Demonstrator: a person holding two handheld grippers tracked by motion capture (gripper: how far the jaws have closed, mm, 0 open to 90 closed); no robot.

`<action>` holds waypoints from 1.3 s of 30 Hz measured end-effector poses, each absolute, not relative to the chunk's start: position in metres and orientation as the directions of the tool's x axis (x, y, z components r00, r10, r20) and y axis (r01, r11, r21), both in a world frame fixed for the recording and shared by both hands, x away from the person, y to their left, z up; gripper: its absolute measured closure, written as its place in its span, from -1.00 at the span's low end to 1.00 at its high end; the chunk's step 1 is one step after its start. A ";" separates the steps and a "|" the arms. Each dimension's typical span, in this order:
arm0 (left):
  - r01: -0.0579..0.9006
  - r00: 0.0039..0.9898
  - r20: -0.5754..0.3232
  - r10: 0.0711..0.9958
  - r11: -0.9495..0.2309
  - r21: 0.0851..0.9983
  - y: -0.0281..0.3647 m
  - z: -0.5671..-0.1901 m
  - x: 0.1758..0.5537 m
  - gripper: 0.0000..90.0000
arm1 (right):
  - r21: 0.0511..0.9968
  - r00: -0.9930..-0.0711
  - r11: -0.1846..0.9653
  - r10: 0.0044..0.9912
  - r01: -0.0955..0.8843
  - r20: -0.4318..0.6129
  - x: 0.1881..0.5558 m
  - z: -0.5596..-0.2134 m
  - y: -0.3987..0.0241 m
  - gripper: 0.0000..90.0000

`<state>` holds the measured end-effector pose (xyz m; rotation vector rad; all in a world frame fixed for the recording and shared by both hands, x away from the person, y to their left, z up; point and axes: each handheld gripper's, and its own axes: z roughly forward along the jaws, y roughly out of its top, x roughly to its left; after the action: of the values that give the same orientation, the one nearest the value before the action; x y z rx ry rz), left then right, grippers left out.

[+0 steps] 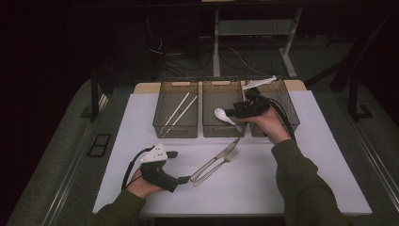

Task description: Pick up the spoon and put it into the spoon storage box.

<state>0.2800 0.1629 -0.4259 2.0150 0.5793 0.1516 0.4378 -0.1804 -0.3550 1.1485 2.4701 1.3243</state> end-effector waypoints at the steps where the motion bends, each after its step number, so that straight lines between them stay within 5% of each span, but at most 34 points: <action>1: 0.336 0.878 -0.133 0.460 -0.392 0.856 0.163 -0.426 0.280 -1.00 | 0.757 -0.708 0.330 0.665 0.565 0.238 0.435 -0.354 -0.184 -0.11; 39: 0.329 0.877 -0.118 0.466 -0.403 0.854 0.163 -0.424 0.278 -1.00 | 0.819 -0.677 0.271 0.714 0.506 0.182 0.309 -0.398 -0.283 -0.37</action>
<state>0.2778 0.1634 -0.4243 2.0259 0.5777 0.1692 0.3094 -0.2833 -0.3980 1.1338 2.3170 1.3622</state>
